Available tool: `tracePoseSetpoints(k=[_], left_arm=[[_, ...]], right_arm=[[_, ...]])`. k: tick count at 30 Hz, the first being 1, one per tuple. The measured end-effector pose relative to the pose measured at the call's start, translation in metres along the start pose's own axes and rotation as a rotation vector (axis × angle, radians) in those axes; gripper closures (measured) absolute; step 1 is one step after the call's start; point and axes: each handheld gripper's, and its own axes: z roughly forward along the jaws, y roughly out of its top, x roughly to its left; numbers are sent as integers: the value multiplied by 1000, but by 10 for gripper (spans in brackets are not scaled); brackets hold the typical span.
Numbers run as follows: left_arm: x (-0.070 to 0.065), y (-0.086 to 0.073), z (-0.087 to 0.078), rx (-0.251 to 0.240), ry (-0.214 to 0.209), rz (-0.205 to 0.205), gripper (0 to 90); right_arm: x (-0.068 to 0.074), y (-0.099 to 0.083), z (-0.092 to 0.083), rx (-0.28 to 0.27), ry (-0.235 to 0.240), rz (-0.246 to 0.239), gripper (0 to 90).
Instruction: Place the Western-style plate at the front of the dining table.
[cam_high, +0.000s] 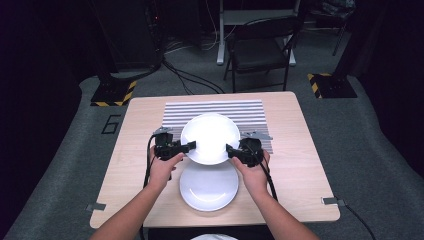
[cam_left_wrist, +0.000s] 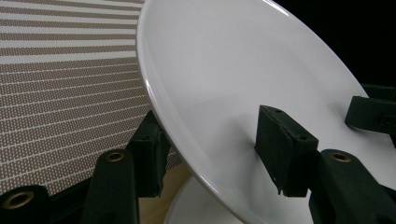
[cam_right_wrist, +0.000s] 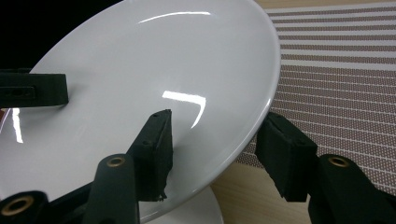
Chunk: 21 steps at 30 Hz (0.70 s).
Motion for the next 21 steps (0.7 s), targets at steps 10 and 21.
tracePoseSetpoints(k=[10, 21], left_arm=[[4, 10, 4, -8, 4, -17, 456], [12, 16, 10, -20, 5, -42, 465]], right_arm=[[-1, 11, 5, -3, -7, -12, 459], [-1, 21, 14, -2, -13, -20, 461]])
